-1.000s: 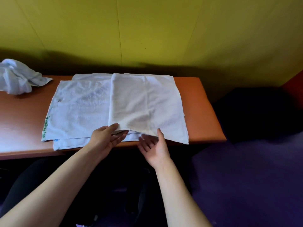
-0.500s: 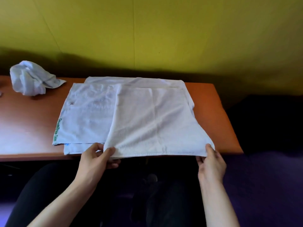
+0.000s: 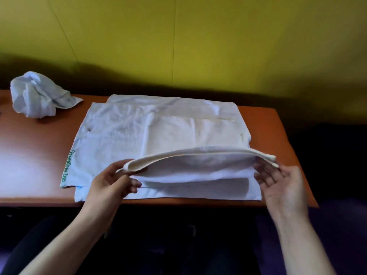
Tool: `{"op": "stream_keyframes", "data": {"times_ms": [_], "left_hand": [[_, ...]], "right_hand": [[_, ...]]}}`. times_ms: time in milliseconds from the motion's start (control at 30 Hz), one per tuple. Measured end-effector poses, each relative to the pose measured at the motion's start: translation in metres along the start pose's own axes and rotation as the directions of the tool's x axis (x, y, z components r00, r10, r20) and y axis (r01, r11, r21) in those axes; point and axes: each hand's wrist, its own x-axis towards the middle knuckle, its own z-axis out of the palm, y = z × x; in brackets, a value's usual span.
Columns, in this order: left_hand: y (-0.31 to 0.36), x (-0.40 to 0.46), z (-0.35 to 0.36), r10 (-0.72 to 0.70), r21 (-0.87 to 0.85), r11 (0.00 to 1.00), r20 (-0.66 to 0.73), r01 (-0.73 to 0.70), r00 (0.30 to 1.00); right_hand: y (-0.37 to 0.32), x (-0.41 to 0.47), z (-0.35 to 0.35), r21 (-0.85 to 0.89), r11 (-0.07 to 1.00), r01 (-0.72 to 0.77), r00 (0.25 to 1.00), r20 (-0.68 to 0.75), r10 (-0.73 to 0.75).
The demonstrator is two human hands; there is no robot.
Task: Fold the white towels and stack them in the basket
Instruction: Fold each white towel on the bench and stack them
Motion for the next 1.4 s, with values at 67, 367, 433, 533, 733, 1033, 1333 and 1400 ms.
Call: {"op": "stream_keyframes", "data": {"times_ms": [67, 367, 433, 533, 733, 1033, 1333, 1400], "left_hand": [[0.008, 0.031, 0.008, 0.075, 0.138, 0.988, -0.058, -0.066, 0.996], [0.022, 0.175, 0.041, 0.163, 0.401, 0.914, -0.217, -0.064, 0.962], [0.020, 0.201, 0.047, 0.166, 0.435, 0.899, -0.257, -0.039, 0.952], [0.010, 0.226, 0.052, 0.132, 0.475, 0.880, -0.299, 0.028, 0.945], [-0.019, 0.187, 0.037, 0.164, 0.685, 0.729, -0.186, 0.008, 0.969], [-0.036, 0.133, 0.029, -0.092, 0.684, 0.706, -0.164, 0.181, 0.982], [0.002, 0.091, 0.022, 0.162, 0.522, 0.853, -0.297, 0.018, 0.941], [0.006, 0.085, 0.010, 0.216, 0.548, 0.836, -0.335, 0.003, 0.917]], "right_hand": [[-0.002, 0.026, 0.015, -0.168, 0.983, 0.080, 0.997, 0.019, -0.078], [-0.002, 0.136, 0.083, -0.536, 0.793, 0.289, 0.951, 0.065, -0.302], [0.005, 0.162, 0.095, -0.561, 0.778, 0.281, 0.950, 0.050, -0.307], [0.025, 0.195, 0.106, -0.594, 0.776, 0.214, 0.967, 0.014, -0.256], [0.071, 0.162, 0.098, -0.733, 0.505, 0.455, 0.872, 0.251, -0.420], [0.148, 0.104, 0.091, -0.725, -0.192, 0.661, 0.668, 0.686, -0.290], [0.132, 0.073, 0.097, -0.699, -0.198, 0.687, 0.603, 0.700, -0.383], [0.141, 0.064, 0.092, -0.676, -0.203, 0.708, 0.593, 0.726, -0.349]]}}
